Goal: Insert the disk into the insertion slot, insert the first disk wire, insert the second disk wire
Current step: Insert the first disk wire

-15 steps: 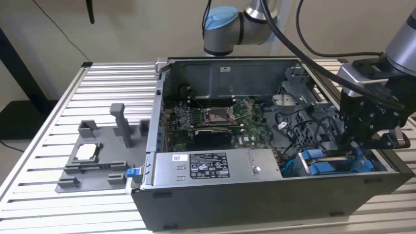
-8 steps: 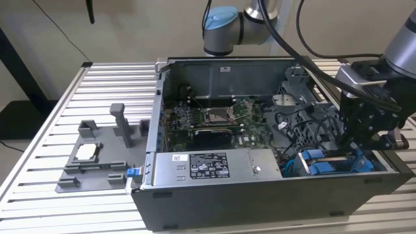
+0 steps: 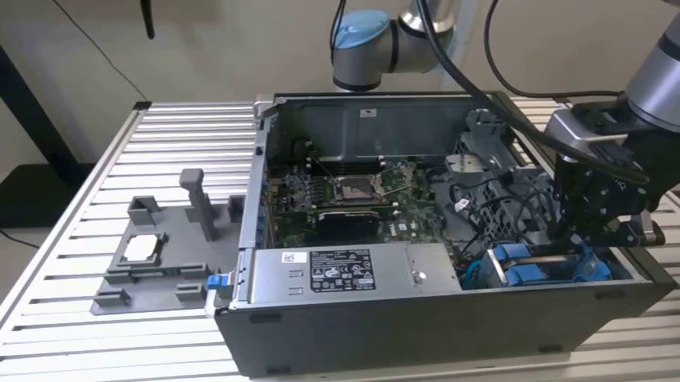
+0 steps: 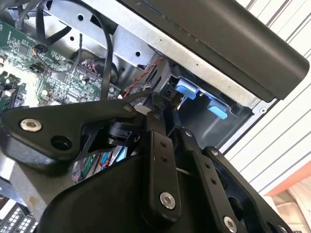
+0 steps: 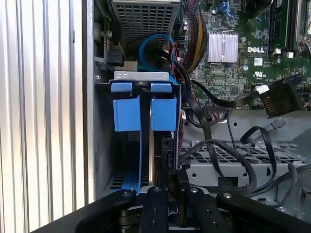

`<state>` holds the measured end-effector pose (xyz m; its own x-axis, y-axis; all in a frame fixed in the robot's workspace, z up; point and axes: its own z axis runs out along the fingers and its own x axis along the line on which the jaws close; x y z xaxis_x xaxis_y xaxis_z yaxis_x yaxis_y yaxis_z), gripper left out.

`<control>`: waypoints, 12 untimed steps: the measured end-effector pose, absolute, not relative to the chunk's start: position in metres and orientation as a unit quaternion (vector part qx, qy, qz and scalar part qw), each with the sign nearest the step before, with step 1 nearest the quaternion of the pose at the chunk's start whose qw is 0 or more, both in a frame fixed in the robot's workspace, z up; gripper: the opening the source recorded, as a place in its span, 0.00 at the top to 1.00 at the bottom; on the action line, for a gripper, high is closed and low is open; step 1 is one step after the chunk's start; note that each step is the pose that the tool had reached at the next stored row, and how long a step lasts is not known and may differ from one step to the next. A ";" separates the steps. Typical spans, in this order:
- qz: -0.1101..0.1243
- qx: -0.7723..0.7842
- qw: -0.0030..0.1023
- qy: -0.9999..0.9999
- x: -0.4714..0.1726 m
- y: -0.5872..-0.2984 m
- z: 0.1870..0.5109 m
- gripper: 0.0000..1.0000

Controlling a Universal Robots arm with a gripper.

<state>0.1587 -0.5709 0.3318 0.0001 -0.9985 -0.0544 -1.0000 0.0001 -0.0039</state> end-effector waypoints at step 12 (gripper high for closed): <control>0.020 -0.707 0.023 0.707 0.159 -0.571 0.361 0.73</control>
<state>0.1586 -0.5709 0.3611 0.0000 -0.9982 -0.0606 -1.0000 0.0002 -0.0037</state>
